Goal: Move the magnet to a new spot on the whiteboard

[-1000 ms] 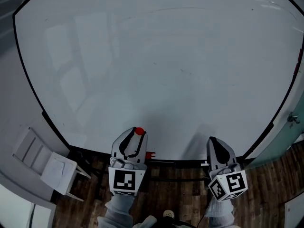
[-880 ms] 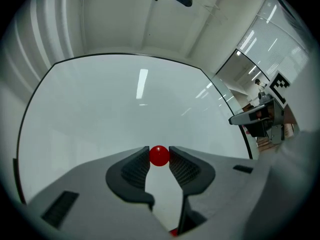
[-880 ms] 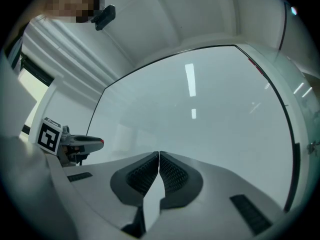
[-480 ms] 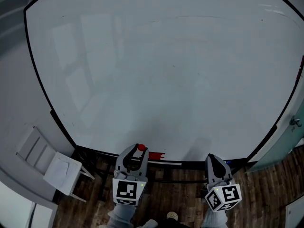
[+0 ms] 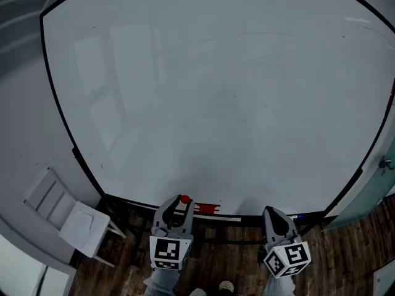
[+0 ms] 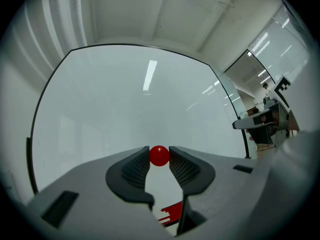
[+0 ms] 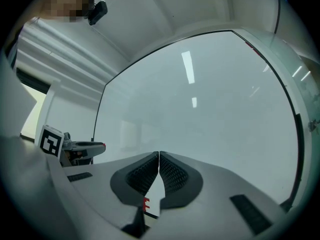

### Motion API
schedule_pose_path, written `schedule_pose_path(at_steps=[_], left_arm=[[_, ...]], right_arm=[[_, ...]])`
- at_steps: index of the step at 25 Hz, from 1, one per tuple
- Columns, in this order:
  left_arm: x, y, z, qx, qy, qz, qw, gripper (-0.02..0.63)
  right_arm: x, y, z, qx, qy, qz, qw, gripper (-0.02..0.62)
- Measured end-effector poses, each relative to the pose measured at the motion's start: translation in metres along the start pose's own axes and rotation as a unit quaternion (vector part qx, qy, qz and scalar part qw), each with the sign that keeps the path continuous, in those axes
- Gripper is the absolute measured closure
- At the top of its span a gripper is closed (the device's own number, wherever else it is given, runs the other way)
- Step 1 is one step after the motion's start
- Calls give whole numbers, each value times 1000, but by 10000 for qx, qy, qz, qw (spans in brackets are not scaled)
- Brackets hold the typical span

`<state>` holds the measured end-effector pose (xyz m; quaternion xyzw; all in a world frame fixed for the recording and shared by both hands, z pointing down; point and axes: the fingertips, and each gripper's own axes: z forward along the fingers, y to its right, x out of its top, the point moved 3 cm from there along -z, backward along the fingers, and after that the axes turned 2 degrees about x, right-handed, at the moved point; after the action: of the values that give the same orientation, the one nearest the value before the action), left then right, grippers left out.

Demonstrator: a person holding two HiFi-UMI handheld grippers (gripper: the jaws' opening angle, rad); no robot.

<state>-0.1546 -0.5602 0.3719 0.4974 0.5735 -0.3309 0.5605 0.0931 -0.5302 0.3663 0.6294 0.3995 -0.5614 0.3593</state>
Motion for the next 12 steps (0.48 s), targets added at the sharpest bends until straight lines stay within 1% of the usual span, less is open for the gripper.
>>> schedule_pose_path(at_steps=[3, 6, 12], left_arm=[[15, -7, 6, -19, 158, 161, 9997, 482], [39, -17, 19, -28, 396, 400, 9984, 483], [100, -26, 53, -181, 943, 676, 9931, 483]], right_arm=[[14, -3, 8, 119, 87, -80, 9999, 568], [38, -2, 18, 285, 312, -238, 9988, 568], [92, 9, 35, 466, 690, -600, 9947, 568]])
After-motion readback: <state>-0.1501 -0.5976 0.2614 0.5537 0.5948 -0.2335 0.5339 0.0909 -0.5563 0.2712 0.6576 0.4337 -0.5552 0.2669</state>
